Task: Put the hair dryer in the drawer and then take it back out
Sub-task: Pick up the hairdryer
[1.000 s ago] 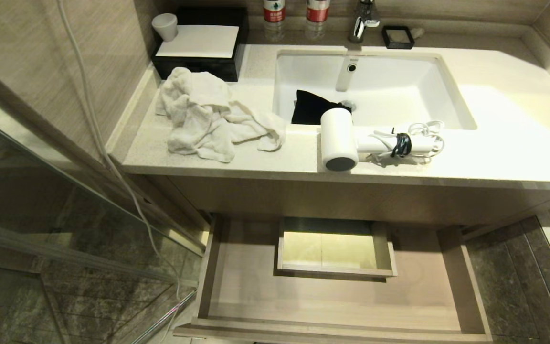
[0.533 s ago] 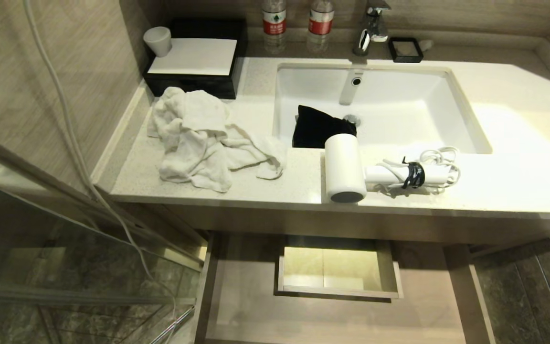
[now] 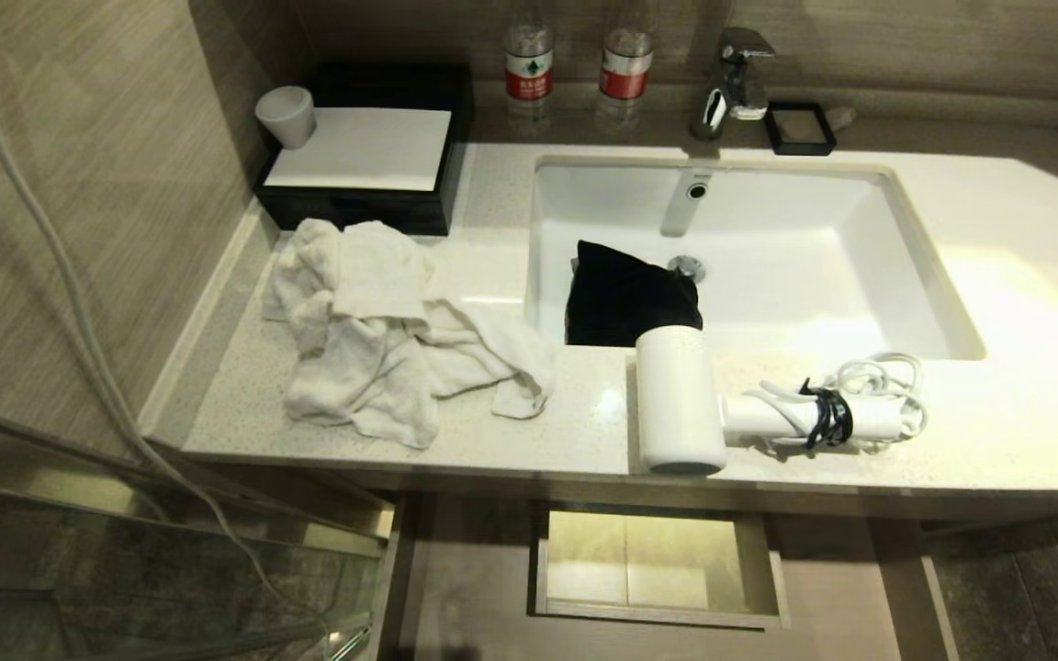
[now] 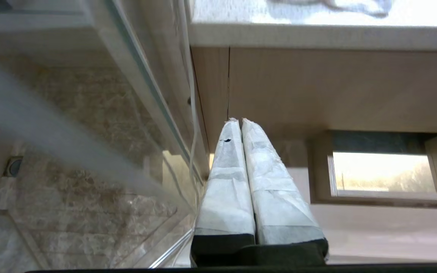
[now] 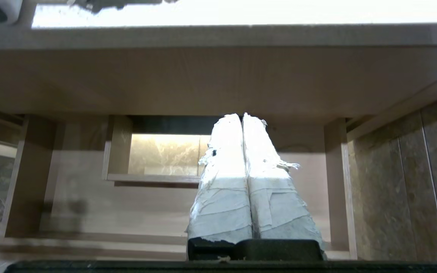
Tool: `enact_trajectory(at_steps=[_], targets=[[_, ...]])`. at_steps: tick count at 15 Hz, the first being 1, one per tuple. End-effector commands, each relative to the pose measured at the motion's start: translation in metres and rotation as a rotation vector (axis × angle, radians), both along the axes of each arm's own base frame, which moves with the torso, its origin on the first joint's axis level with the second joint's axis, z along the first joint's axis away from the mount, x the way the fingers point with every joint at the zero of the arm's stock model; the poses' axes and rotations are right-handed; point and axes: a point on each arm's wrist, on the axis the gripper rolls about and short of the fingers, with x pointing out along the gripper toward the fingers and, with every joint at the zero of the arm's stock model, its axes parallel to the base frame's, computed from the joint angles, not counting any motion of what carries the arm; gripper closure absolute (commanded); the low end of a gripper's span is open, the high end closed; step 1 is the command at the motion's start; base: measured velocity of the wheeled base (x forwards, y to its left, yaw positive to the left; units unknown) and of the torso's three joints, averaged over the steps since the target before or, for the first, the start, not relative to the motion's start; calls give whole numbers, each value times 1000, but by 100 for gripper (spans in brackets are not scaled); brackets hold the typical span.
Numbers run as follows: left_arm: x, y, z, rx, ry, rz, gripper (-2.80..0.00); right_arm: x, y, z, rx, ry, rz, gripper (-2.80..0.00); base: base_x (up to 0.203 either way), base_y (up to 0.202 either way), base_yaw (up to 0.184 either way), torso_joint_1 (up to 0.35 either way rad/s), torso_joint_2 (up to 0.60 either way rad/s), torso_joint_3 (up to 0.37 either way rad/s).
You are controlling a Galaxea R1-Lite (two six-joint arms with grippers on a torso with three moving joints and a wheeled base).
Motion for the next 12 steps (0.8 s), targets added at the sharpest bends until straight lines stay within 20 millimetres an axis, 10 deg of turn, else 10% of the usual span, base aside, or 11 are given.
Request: enact_trajectory(at_steps=[1, 6, 12], targets=[[0, 0, 0, 0, 1, 0, 0, 0, 0, 0, 0, 1, 0, 0, 0, 0, 0, 364, -261, 100], [0, 0, 0, 0, 1, 0, 0, 0, 0, 0, 0, 1, 0, 0, 0, 0, 0, 381, -314, 62], [0, 0, 0, 0, 1, 0, 0, 0, 0, 0, 0, 1, 0, 0, 0, 0, 0, 64, -56, 14]])
